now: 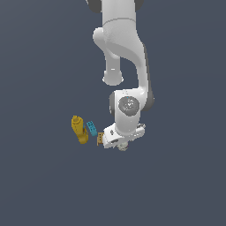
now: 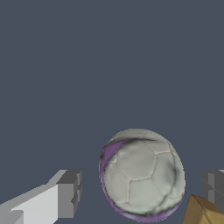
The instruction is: Pick up a designated object from a clutter of objects.
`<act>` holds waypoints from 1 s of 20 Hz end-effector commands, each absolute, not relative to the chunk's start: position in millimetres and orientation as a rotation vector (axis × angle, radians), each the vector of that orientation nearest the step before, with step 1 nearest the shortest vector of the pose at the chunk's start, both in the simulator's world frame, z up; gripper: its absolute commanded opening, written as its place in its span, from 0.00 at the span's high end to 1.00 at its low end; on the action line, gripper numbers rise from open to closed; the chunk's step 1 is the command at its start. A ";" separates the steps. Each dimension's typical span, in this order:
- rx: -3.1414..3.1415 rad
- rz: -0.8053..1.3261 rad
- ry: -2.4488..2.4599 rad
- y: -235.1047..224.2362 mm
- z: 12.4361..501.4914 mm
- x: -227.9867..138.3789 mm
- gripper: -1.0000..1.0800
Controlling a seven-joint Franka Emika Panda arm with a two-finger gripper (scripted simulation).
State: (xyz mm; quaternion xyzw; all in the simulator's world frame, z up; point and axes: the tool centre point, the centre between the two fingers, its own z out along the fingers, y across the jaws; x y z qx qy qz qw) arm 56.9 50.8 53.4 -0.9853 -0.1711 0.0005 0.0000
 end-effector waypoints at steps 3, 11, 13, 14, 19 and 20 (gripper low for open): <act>-3.095 0.000 -0.539 50.9 38.7 57.4 0.04; -3.095 0.000 -0.539 50.9 36.5 58.0 1.00; -3.095 0.000 -0.539 50.9 36.5 58.0 1.00; -3.095 0.000 -0.539 50.9 36.5 58.0 1.00; -3.095 0.000 -0.538 50.9 38.0 57.7 1.00; -3.095 0.000 -0.538 51.4 39.1 57.2 1.00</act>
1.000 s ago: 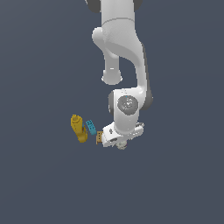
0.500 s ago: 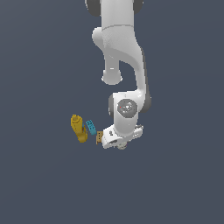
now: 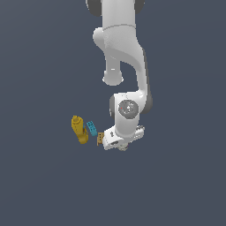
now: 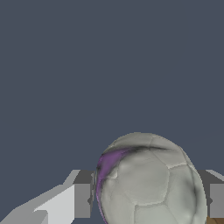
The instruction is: Pick up a designated object from a clutter of objects.
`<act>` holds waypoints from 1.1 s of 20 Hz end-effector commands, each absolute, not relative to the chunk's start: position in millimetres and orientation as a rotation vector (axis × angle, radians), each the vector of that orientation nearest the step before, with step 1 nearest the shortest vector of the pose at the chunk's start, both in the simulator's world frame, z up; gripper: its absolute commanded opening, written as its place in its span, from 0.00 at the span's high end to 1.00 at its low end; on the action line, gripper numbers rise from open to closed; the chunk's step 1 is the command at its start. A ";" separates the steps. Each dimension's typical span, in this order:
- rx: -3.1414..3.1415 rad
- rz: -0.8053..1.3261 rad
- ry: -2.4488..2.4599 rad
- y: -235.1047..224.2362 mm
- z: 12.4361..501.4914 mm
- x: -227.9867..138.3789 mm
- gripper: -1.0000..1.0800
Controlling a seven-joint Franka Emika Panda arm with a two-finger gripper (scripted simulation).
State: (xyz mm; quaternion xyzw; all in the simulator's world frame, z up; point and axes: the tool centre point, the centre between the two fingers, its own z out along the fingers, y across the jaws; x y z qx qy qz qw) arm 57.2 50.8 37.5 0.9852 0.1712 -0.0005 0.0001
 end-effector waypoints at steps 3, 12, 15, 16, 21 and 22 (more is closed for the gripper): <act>3.095 0.000 0.538 53.8 44.7 54.7 1.00; 3.094 0.000 0.538 71.3 84.6 36.8 1.00; 3.093 0.000 0.539 80.7 106.1 27.2 1.00; 3.093 0.000 0.539 84.2 114.3 23.7 1.00; 3.093 0.000 0.539 103.7 158.8 4.3 1.00; 3.093 0.000 0.539 107.6 168.0 0.3 1.00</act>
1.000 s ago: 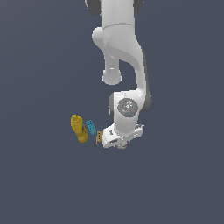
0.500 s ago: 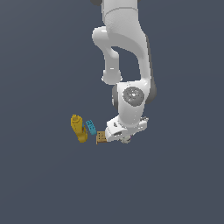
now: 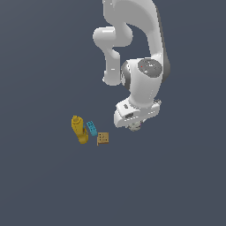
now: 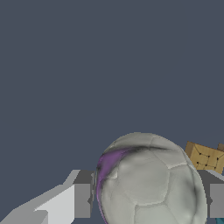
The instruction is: Pick up a designated object from a clutter of objects.
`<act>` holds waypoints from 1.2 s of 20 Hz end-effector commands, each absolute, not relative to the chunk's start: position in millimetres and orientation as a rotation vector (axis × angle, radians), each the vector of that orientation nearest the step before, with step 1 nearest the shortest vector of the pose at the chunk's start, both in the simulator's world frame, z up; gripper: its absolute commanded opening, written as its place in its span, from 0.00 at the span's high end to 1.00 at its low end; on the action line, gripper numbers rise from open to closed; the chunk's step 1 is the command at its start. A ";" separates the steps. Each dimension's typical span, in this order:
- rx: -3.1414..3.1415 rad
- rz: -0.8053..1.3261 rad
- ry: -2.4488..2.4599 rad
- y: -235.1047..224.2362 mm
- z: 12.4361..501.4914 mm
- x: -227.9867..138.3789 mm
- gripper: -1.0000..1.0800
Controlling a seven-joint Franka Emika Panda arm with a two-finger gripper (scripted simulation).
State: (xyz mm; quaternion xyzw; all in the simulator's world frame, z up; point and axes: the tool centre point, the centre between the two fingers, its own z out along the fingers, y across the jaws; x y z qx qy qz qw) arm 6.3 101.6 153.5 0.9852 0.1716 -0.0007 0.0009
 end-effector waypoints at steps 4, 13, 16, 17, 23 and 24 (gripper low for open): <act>3.092 0.000 0.539 124.7 206.7 -16.2 1.00; 3.092 0.000 0.540 163.7 295.2 -52.2 1.00; 3.093 0.000 0.541 174.5 319.9 -61.7 1.00; 3.093 0.000 0.541 177.8 327.4 -64.5 1.00; 3.094 0.000 0.540 193.2 361.5 -76.5 1.00; 3.094 0.000 0.540 195.0 365.4 -77.7 1.00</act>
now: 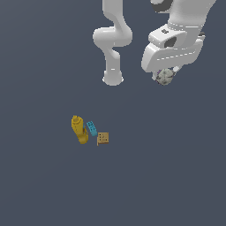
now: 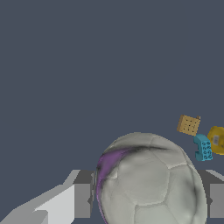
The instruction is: Pick up a designated object from a clutter of objects.
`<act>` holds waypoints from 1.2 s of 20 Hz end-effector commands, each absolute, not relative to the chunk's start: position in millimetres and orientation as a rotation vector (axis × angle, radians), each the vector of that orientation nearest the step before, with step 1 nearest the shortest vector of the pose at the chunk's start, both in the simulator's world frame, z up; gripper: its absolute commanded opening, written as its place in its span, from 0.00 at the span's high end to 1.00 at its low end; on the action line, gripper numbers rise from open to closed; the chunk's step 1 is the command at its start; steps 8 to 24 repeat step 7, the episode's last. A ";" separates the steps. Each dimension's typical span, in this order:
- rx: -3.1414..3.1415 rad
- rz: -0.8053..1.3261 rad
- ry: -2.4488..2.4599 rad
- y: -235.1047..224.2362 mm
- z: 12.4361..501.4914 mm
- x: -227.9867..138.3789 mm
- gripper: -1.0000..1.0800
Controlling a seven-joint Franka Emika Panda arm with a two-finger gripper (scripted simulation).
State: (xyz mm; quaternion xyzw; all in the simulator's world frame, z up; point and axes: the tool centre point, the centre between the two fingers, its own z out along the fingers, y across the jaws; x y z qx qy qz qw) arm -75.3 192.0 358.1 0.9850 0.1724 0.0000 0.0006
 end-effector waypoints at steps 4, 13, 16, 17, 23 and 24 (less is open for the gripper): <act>3.094 0.000 0.540 199.5 375.7 -80.8 1.00; 3.094 0.000 0.540 200.6 378.0 -81.5 1.00; 3.094 0.000 0.540 200.6 378.0 -81.5 1.00; 3.094 0.000 0.540 200.6 378.0 -81.5 1.00; 3.094 0.000 0.540 200.6 378.0 -81.5 1.00; 3.094 0.000 0.540 200.6 378.0 -81.5 1.00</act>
